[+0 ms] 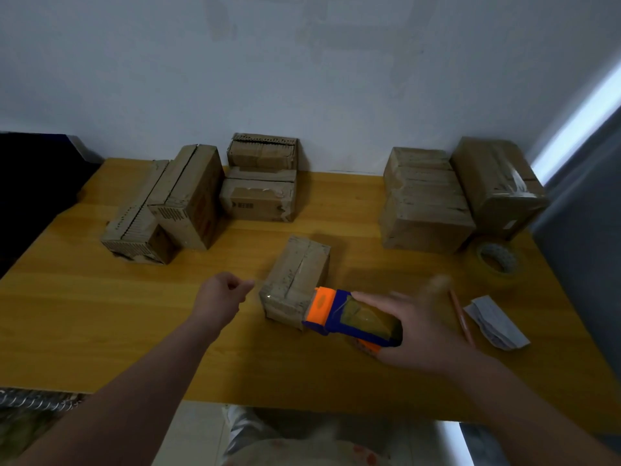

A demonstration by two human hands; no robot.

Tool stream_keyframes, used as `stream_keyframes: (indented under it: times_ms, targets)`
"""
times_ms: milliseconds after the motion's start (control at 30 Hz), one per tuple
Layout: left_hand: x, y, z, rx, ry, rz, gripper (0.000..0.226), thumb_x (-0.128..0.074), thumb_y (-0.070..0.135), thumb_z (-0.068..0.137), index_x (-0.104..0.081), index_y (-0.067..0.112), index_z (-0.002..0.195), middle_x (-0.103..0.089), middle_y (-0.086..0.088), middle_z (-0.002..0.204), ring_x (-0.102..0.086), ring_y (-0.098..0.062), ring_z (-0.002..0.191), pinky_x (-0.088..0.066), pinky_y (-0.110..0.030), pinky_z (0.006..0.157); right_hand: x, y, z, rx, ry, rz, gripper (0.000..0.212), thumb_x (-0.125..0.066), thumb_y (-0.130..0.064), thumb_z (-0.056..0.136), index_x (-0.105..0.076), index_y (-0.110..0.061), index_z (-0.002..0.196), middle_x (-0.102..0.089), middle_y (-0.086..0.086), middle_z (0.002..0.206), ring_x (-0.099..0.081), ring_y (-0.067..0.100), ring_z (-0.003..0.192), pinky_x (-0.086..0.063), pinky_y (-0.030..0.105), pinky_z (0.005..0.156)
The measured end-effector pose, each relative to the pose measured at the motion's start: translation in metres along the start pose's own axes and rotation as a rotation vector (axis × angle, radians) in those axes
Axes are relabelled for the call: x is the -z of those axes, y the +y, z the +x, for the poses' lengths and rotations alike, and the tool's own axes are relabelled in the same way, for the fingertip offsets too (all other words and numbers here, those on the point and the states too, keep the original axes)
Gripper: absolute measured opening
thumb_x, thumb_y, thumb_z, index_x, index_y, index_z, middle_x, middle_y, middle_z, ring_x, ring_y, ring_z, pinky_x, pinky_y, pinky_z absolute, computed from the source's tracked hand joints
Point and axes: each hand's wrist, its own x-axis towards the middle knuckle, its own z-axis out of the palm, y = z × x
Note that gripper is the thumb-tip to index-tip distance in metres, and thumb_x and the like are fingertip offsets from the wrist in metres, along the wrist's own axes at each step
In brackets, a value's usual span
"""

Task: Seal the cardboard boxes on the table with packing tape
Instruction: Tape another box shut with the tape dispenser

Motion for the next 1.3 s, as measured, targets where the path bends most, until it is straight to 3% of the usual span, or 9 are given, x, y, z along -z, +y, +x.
stream_keyframes:
  times_ms: [100,500,667,833,967,1100,1167,1200,1300]
  targets:
    - [-0.001,-0.002,0.002,-0.007,0.007,0.036,0.028,-0.059,0.031,0.095,-0.056,0.01,0.077,-0.061,-0.015,0.084,-0.06,-0.035,0.081,-0.053,-0.052,0.075,-0.004,-0.002,0.0,-0.007,-0.017,-0.01,0.089,-0.077,-0.03,0.068,-0.028,-0.067,0.133,-0.044,-0.01,0.128,-0.048,0.009,0.116,-0.055,0.035,0.088]
    - [-0.017,-0.014,0.007,0.04,-0.173,-0.025,0.029,-0.05,0.028,0.099,-0.052,0.006,0.082,-0.054,-0.01,0.08,-0.052,-0.023,0.072,-0.051,-0.043,0.073,-0.029,0.0,0.006,-0.066,0.009,0.005,0.088,-0.08,-0.03,0.075,-0.027,-0.051,0.143,-0.046,-0.005,0.128,-0.047,0.011,0.117,-0.05,0.034,0.095]
    - [-0.012,-0.022,0.011,0.095,-0.276,0.052,0.018,-0.051,0.026,0.098,-0.052,0.008,0.1,-0.055,-0.01,0.096,-0.051,-0.02,0.076,-0.046,-0.031,0.062,-0.027,-0.001,0.006,-0.063,0.006,-0.001,0.086,-0.079,-0.03,0.076,-0.03,-0.047,0.145,-0.047,-0.005,0.127,-0.048,0.01,0.114,-0.05,0.029,0.093]
    - [-0.013,-0.004,-0.003,-0.096,0.02,-0.003,0.027,-0.045,0.005,0.098,-0.062,0.007,0.118,-0.066,-0.01,0.116,-0.061,-0.021,0.098,-0.047,-0.033,0.082,-0.029,0.003,0.009,-0.063,0.018,0.021,0.088,-0.08,-0.03,0.072,-0.029,-0.055,0.139,-0.049,-0.004,0.123,-0.052,0.011,0.108,-0.053,0.031,0.088]
    - [-0.021,0.005,-0.031,-0.16,-0.138,-0.114,0.05,-0.044,0.002,0.097,-0.035,0.01,0.146,-0.047,-0.005,0.143,-0.045,-0.023,0.131,-0.038,-0.03,0.101,-0.03,0.006,0.01,-0.062,0.014,-0.011,0.089,-0.079,-0.031,0.072,-0.027,-0.055,0.14,-0.049,-0.002,0.12,-0.052,0.013,0.107,-0.053,0.032,0.087]
    - [-0.023,0.001,-0.038,-0.253,-0.227,0.284,0.079,-0.053,0.027,0.097,0.0,0.016,0.154,-0.023,-0.002,0.156,-0.035,-0.022,0.137,-0.037,-0.029,0.101,-0.032,0.006,0.011,-0.044,0.006,0.014,0.09,-0.077,-0.031,0.07,-0.022,-0.061,0.134,-0.05,0.001,0.119,-0.054,0.016,0.107,-0.053,0.035,0.087]
    - [-0.027,-0.001,-0.041,-0.409,-0.183,0.661,0.088,-0.054,0.03,0.093,0.01,0.019,0.152,0.011,-0.001,0.16,0.003,-0.018,0.147,-0.008,-0.042,0.119,-0.033,0.005,0.011,-0.038,0.0,0.03,0.09,-0.076,-0.031,0.069,-0.019,-0.064,0.131,-0.049,0.0,0.122,-0.053,0.016,0.109,-0.054,0.036,0.087]
    - [-0.029,-0.002,-0.043,-0.497,-0.181,0.788,0.089,-0.053,0.031,0.092,0.013,0.021,0.152,0.019,0.0,0.159,0.017,-0.014,0.144,0.007,-0.044,0.116,-0.034,0.004,0.011,-0.038,-0.003,0.035,0.09,-0.077,-0.03,0.07,-0.02,-0.063,0.131,-0.047,-0.001,0.124,-0.052,0.015,0.11,-0.054,0.036,0.088]
    - [-0.033,-0.003,-0.042,-0.61,-0.244,0.921,0.085,-0.048,0.029,0.094,0.014,0.022,0.151,0.016,0.003,0.16,0.016,-0.012,0.145,0.018,-0.036,0.111,-0.036,0.003,0.011,-0.03,0.007,0.05,0.089,-0.079,-0.029,0.073,-0.021,-0.061,0.132,-0.045,-0.004,0.125,-0.05,0.013,0.112,-0.053,0.031,0.089]
